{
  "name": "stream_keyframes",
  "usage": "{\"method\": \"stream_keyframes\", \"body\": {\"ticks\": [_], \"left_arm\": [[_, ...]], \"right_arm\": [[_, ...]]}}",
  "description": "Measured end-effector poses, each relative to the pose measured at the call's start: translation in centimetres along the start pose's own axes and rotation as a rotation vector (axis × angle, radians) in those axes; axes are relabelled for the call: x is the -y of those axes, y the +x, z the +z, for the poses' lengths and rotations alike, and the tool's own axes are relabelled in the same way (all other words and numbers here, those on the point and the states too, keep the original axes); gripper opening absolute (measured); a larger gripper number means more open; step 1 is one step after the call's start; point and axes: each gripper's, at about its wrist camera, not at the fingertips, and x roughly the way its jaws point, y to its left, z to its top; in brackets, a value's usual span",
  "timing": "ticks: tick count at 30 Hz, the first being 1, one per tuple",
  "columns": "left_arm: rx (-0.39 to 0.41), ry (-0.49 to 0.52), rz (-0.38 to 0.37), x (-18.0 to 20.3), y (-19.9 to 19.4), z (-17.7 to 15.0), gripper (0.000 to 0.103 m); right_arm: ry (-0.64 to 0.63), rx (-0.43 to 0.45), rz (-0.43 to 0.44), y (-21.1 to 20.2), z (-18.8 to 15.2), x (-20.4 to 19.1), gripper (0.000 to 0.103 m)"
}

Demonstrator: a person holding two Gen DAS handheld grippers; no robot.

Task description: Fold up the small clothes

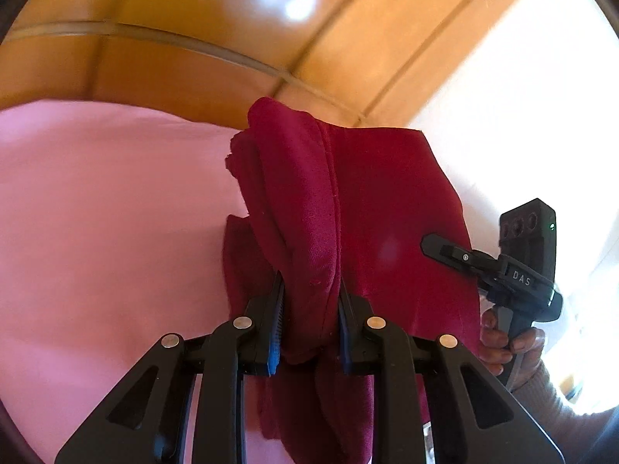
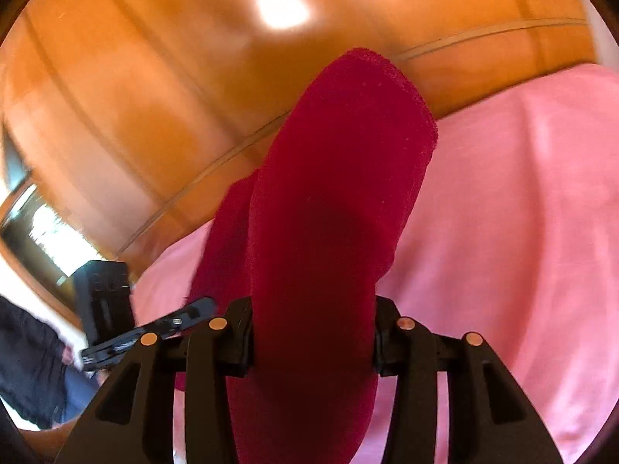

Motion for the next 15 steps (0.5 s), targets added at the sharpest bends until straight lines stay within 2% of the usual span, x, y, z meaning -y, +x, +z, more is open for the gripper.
{"method": "stream_keyframes", "body": {"ticks": [2, 4, 5, 7, 9, 11, 12, 15], "left_arm": [[-0.059, 0.019, 0.044, 1.1, 3.2, 0.1, 0.022], [-0.163, 0.058, 0.156, 1.9, 7.7, -0.7, 0.022], [-0.187, 0.076, 0.193, 2.0, 8.9, -1.1, 0.022], [-0.168, 0.110, 0.238, 2.5, 9.9, -1.8, 0.023], [-0.149, 0.116, 0.260, 2.9, 9.2, -1.7, 0.026], [-0.120, 0.137, 0.295, 3.4, 8.2, -1.6, 0.028], [-0.112, 0.139, 0.294, 3.9, 7.4, -2.4, 0.028], [-0.080, 0.157, 0.330, 4.5, 6.8, -2.9, 0.028]], "right_arm": [[0.037, -0.012, -0.084, 0.6, -0.5, 2.6, 0.047], [0.072, -0.064, -0.173, 2.4, -1.8, 5.0, 0.052], [0.084, -0.084, -0.216, 3.3, -2.5, 5.8, 0.062], [0.106, -0.062, -0.230, 3.7, -3.7, 7.1, 0.077], [0.131, -0.028, -0.237, 2.9, -4.0, 7.1, 0.083], [0.096, 0.024, -0.298, 1.5, -3.9, 6.6, 0.083], [0.067, 0.057, -0.329, 0.5, -3.8, 6.0, 0.080], [0.012, 0.114, -0.314, -0.9, -3.7, 3.5, 0.062]]}}
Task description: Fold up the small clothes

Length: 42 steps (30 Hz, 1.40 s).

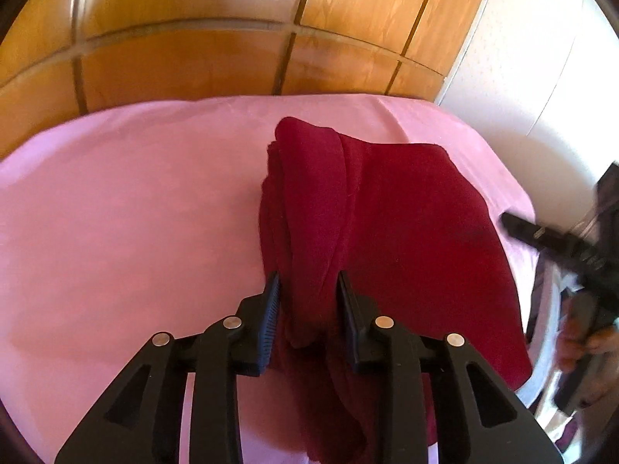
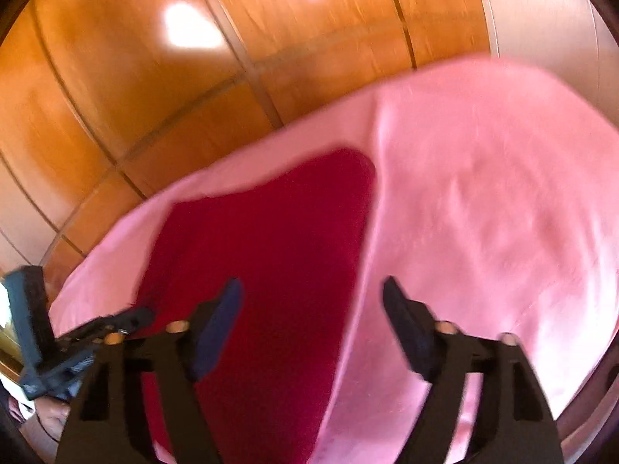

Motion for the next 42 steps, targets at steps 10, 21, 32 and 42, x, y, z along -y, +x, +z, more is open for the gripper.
{"method": "stream_keyframes", "body": {"ticks": [10, 21, 32, 42], "left_arm": [[-0.005, -0.003, 0.092, -0.6, 1.1, -0.7, 0.029], [0.052, 0.008, 0.154, -0.1, -2.4, -2.5, 0.044], [0.084, -0.030, 0.173, 0.2, -3.9, -4.0, 0.049], [0.174, -0.045, 0.217, 1.2, -9.2, -5.0, 0.059]], "right_arm": [[-0.141, -0.162, -0.179, 8.1, -1.5, -2.2, 0.050], [-0.179, -0.059, -0.115, 1.7, -3.0, -4.1, 0.062], [-0.222, -0.073, -0.207, 2.4, -8.1, -4.7, 0.076], [-0.151, 0.052, -0.254, -2.7, -7.8, -5.9, 0.101]]}}
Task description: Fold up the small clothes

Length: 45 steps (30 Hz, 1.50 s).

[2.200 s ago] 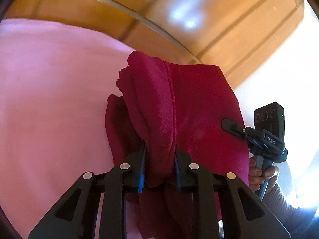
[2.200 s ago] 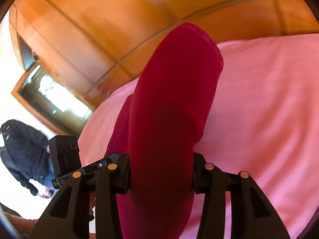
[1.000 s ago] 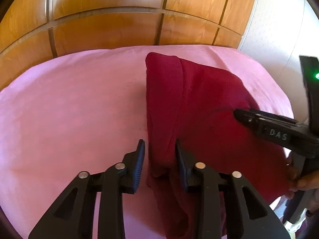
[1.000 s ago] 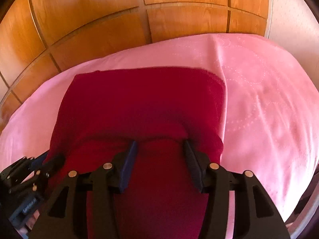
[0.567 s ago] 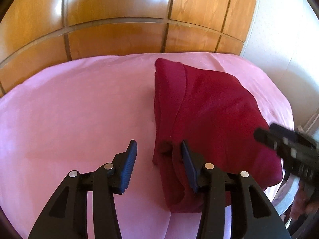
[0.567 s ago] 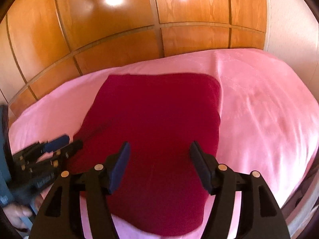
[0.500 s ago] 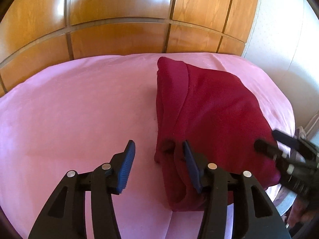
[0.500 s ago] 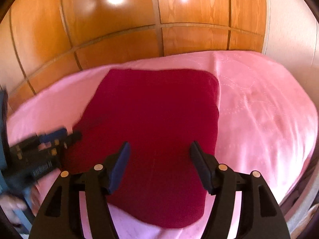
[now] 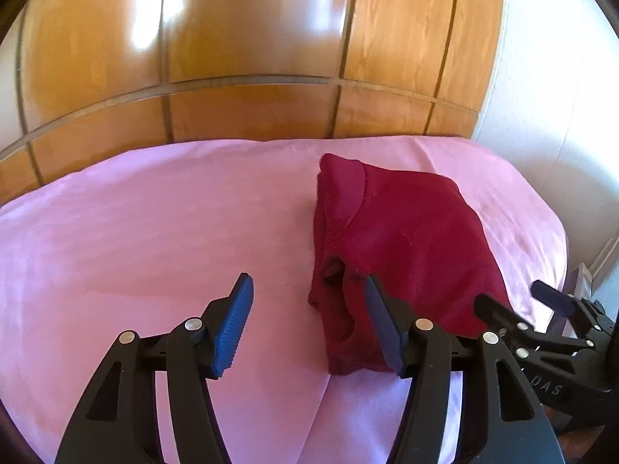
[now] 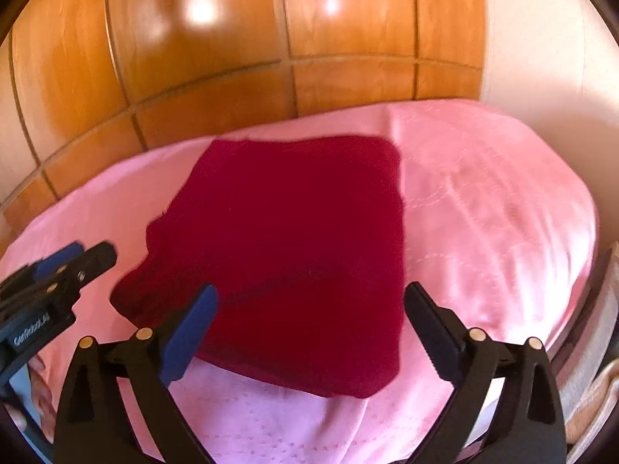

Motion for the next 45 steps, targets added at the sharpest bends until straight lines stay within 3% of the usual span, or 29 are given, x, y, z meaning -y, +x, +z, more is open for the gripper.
{"method": "stream_keyframes", "body": {"ticks": [2, 3, 8, 17, 23, 30, 45], "left_arm": [[0.012, -0.006, 0.016, -0.2, -0.8, -0.1, 0.062], [0.020, -0.012, 0.031, -0.3, -1.4, -0.2, 0.069], [0.048, -0.035, 0.062, -1.0, -3.0, -0.4, 0.075], [0.061, -0.052, 0.105, -1.8, -4.3, -1.6, 0.081], [0.025, -0.059, 0.128, -2.0, -3.8, -2.3, 0.082], [0.028, -0.053, 0.170, -2.0, -3.7, -2.7, 0.093], [0.009, -0.024, 0.209, -1.5, -3.2, -3.1, 0.099]], "right_arm": [[0.004, 0.018, -0.015, -1.0, 0.0, -0.3, 0.101], [0.006, 0.026, -0.021, -1.5, 0.0, -0.6, 0.101], [0.004, 0.054, -0.054, -2.8, -0.1, -1.6, 0.101], [0.017, 0.060, -0.061, -3.6, -0.9, -2.3, 0.101], [0.016, 0.047, -0.053, -3.4, -1.6, -2.4, 0.101], [0.068, 0.100, -0.083, -4.2, -1.3, -1.4, 0.101], [0.057, 0.072, -0.078, -3.6, -1.8, -1.5, 0.101]]}}
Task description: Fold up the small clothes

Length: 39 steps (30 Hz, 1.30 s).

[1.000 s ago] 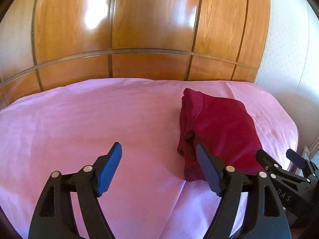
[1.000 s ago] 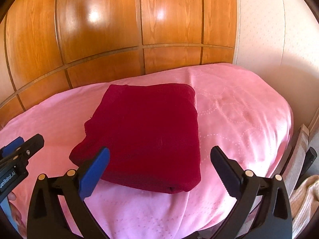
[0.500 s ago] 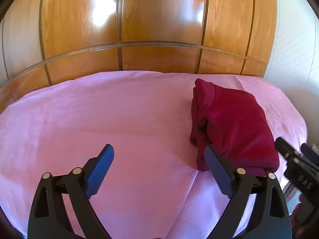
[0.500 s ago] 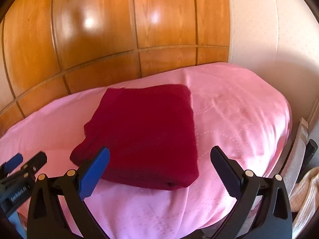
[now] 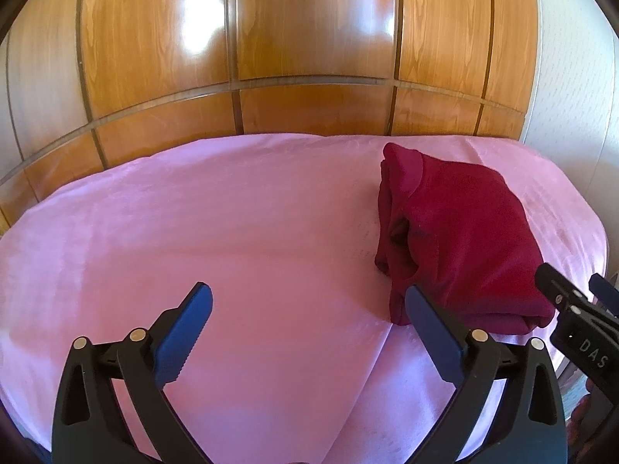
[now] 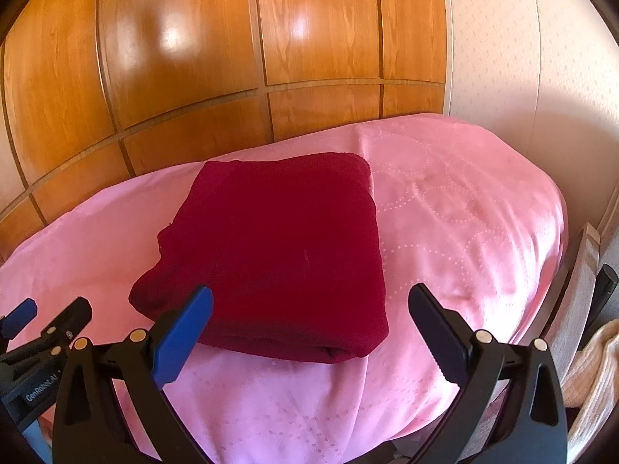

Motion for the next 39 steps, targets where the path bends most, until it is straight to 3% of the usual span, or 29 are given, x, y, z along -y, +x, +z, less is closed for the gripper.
{"method": "stream_keyframes", "body": {"ticks": [39], "left_arm": [[0.048, 0.008, -0.018, -0.2, -1.4, 0.4, 0.099]], "right_arm": [[-0.006, 0.003, 0.017, -0.6, -0.1, -1.0, 0.101]]}}
